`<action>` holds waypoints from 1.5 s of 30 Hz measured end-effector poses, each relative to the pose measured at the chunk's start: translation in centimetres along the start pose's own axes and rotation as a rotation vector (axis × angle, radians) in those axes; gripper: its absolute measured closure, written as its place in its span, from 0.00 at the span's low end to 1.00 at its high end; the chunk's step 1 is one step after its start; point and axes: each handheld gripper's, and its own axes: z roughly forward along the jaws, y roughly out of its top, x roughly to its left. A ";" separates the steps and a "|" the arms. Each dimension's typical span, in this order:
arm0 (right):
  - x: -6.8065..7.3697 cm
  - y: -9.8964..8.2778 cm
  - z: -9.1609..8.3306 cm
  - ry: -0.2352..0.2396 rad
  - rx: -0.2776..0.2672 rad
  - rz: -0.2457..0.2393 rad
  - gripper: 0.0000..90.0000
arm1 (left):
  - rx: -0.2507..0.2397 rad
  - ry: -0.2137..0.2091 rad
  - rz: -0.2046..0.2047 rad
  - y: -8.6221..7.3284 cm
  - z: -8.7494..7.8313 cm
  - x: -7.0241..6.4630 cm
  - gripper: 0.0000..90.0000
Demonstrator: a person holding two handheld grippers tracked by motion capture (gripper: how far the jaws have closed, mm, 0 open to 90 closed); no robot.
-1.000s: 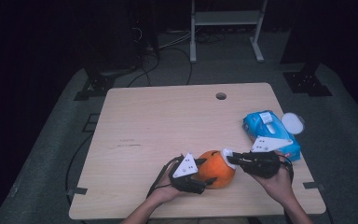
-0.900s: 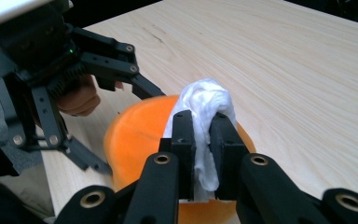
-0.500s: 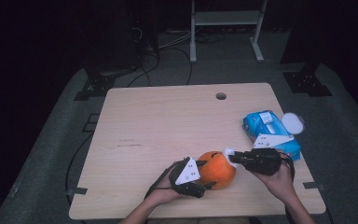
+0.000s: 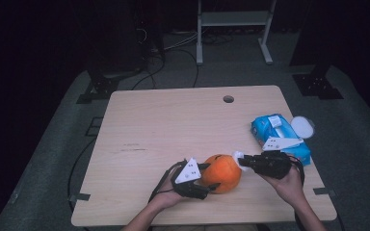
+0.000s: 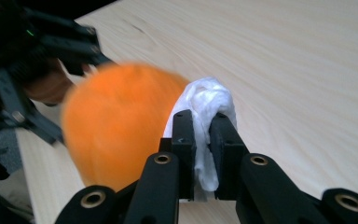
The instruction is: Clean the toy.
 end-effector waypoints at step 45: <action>4.2 2.0 0.8 0.056 -0.046 -0.104 0.90 | 0.032 -0.024 -0.055 0.4 -0.2 1.2 0.30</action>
